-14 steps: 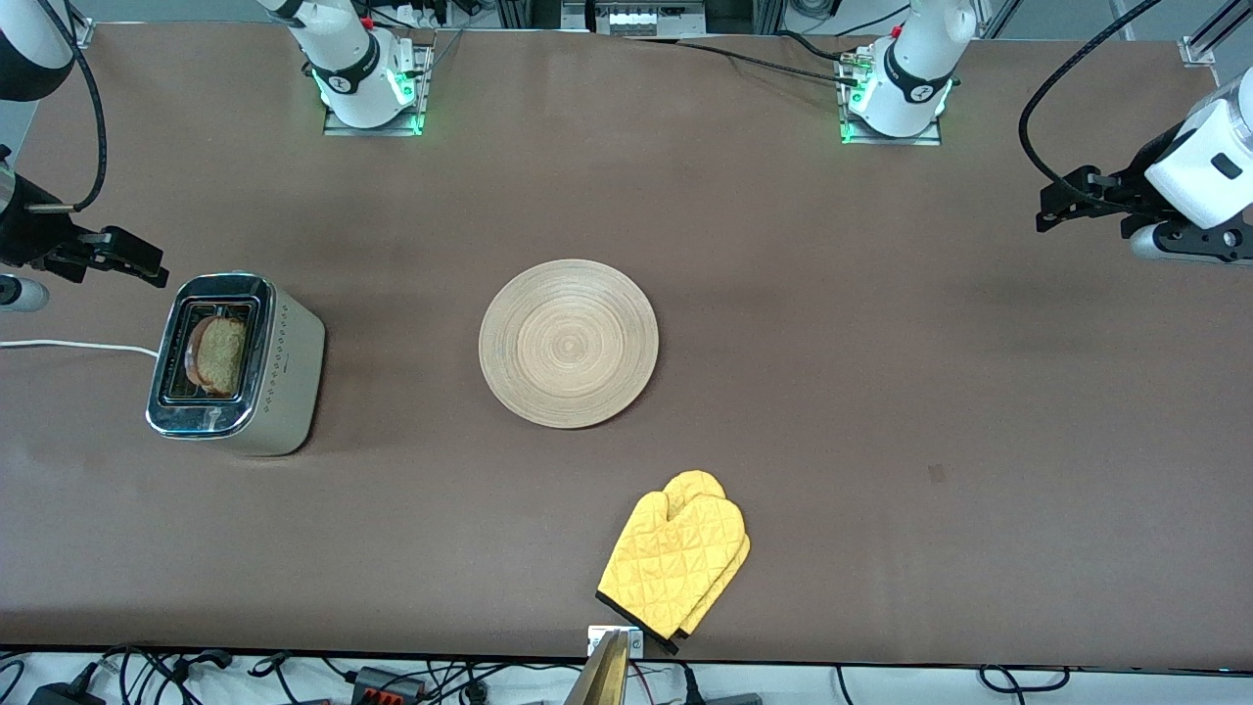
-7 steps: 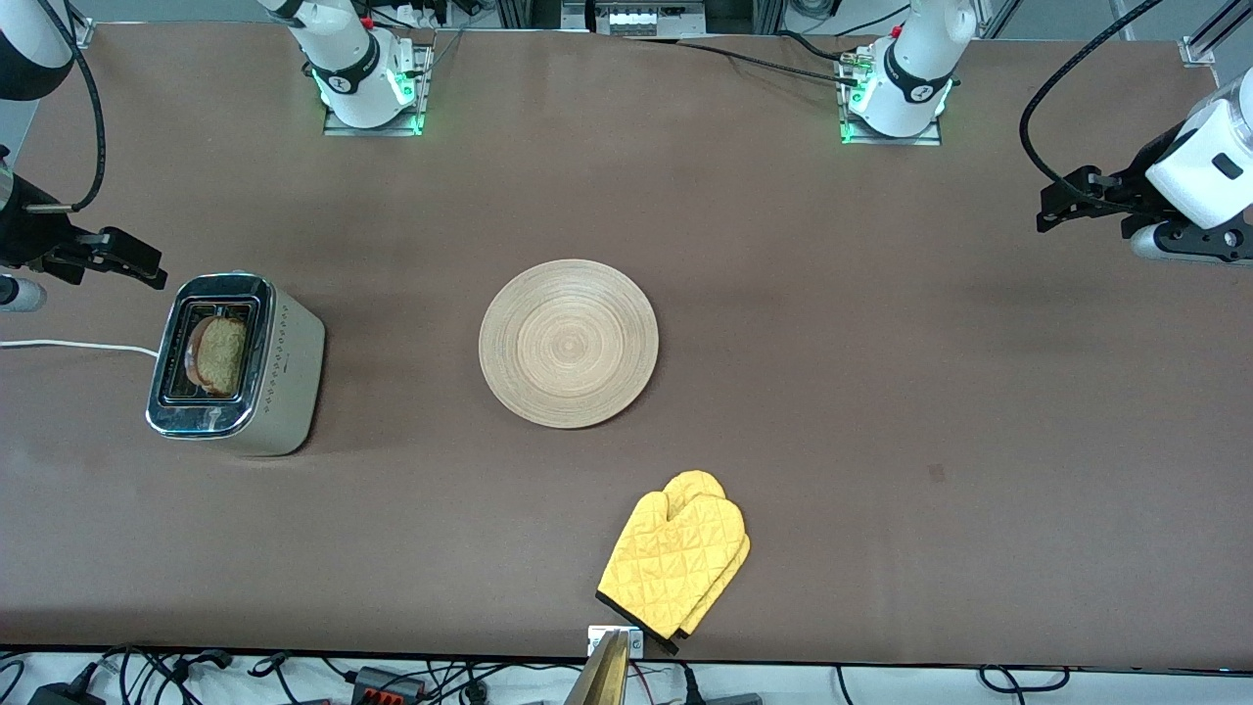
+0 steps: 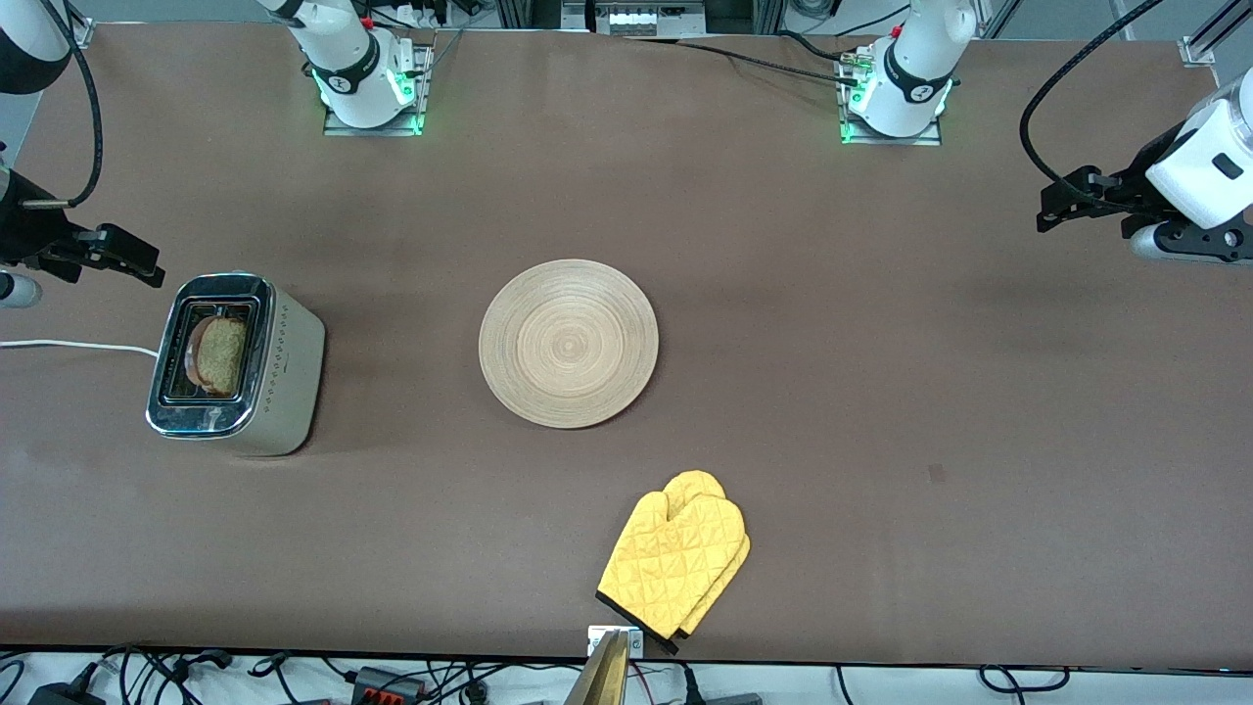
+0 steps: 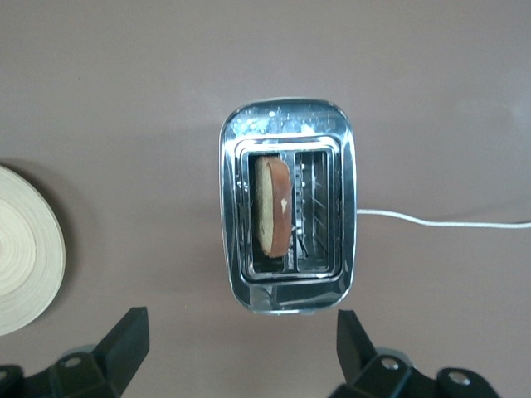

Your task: Move plate and put bread in toaster

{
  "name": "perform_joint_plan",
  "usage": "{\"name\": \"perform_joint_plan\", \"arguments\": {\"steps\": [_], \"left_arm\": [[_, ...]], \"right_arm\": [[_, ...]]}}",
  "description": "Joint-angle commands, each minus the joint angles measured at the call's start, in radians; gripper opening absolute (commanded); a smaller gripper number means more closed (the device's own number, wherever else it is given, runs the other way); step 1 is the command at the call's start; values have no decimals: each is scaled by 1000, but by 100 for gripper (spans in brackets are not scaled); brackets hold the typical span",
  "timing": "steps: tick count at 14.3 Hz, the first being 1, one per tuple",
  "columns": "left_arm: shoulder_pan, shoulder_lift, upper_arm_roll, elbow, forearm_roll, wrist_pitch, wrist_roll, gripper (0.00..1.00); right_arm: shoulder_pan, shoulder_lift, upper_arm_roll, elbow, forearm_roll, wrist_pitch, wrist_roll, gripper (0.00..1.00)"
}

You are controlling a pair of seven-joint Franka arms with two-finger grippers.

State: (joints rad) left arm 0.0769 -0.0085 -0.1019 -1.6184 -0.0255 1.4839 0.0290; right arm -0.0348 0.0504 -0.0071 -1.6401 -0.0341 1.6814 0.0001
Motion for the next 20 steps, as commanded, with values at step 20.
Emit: {"name": "perform_joint_plan", "arguments": {"steps": [20], "left_arm": [[7,2,4,20,-21,-20,25,100]], "right_arm": [[1,-81,-5,-93,23,-2,-17,100]]}}
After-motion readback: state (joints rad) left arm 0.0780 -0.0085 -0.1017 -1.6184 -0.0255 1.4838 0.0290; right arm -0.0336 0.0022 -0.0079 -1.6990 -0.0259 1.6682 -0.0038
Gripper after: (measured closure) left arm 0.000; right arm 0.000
